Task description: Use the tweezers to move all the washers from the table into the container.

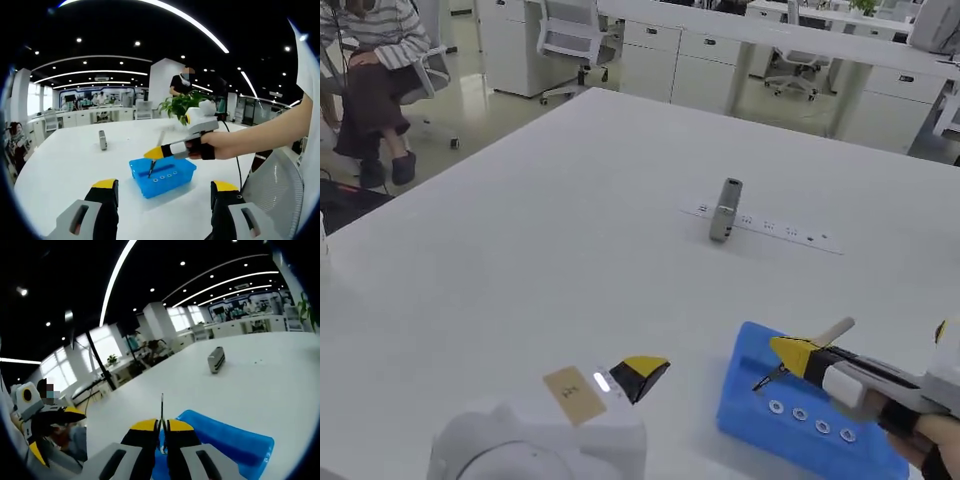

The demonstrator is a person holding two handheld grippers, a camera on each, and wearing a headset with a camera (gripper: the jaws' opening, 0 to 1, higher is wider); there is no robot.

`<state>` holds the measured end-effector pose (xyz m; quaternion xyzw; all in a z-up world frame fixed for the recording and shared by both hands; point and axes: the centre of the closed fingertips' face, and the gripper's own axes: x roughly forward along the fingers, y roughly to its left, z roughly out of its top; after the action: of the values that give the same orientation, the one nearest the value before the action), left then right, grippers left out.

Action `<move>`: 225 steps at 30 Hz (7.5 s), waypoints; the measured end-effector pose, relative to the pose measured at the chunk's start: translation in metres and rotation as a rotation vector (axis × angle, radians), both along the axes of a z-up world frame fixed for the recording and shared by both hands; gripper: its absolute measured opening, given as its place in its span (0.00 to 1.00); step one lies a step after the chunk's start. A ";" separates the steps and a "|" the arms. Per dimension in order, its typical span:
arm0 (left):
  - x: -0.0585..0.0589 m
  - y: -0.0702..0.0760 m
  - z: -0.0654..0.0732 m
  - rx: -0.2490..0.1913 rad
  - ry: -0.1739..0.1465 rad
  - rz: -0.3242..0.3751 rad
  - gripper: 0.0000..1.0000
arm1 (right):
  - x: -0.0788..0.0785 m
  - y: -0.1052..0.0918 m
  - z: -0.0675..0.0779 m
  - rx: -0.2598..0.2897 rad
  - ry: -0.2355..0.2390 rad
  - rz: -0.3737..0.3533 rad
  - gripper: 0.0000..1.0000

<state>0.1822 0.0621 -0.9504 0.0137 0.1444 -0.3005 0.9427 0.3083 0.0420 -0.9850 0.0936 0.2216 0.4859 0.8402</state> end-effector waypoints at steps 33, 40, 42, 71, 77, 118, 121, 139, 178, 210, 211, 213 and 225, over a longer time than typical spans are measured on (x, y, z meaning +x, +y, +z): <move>-0.002 -0.004 0.002 -0.041 0.007 -0.020 0.74 | 0.015 0.004 -0.036 -0.139 -0.047 0.018 0.03; -0.001 -0.004 0.005 -0.071 0.009 -0.020 0.74 | 0.017 0.000 -0.031 -0.112 -0.048 0.018 0.04; -0.002 -0.006 0.006 -0.073 0.007 -0.029 0.74 | 0.018 -0.002 -0.027 -0.109 -0.058 0.010 0.04; -0.020 -0.031 0.012 -0.239 0.112 -0.198 0.53 | -0.059 -0.038 0.015 0.101 -0.031 -0.025 0.04; -0.021 -0.035 0.012 -0.308 0.178 -0.231 0.44 | -0.082 -0.035 -0.002 0.065 -0.004 0.035 0.03; -0.025 -0.080 -0.017 0.342 0.183 -0.850 0.00 | -0.150 -0.015 -0.049 -0.383 -0.251 0.538 0.03; -0.024 -0.079 -0.017 0.347 0.191 -0.859 0.00 | -0.148 -0.016 -0.048 -0.380 -0.242 0.526 0.03; -0.015 -0.065 -0.041 0.421 0.189 -0.836 0.00 | -0.135 -0.028 -0.059 -0.467 -0.268 0.484 0.05; -0.026 -0.044 -0.106 0.672 0.324 -0.869 0.00 | -0.152 -0.031 -0.091 -0.580 -0.209 0.575 0.08; -0.028 -0.039 -0.133 0.766 0.370 -0.880 0.00 | -0.155 -0.031 -0.094 -0.583 -0.187 0.590 0.10; -0.028 -0.039 -0.133 0.760 0.373 -0.878 0.00 | -0.155 -0.030 -0.094 -0.578 -0.186 0.589 0.11; -0.028 -0.039 -0.133 0.750 0.384 -0.870 0.00 | -0.155 -0.029 -0.093 -0.567 -0.183 0.585 0.12; -0.036 -0.035 -0.132 0.676 0.382 -0.789 0.06 | -0.156 -0.023 -0.080 -0.452 -0.138 0.529 0.14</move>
<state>0.1466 0.0268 -1.0824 0.3138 0.3850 -0.5650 0.6589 0.1519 0.0193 -1.0645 -0.1883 0.2829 0.6304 0.6979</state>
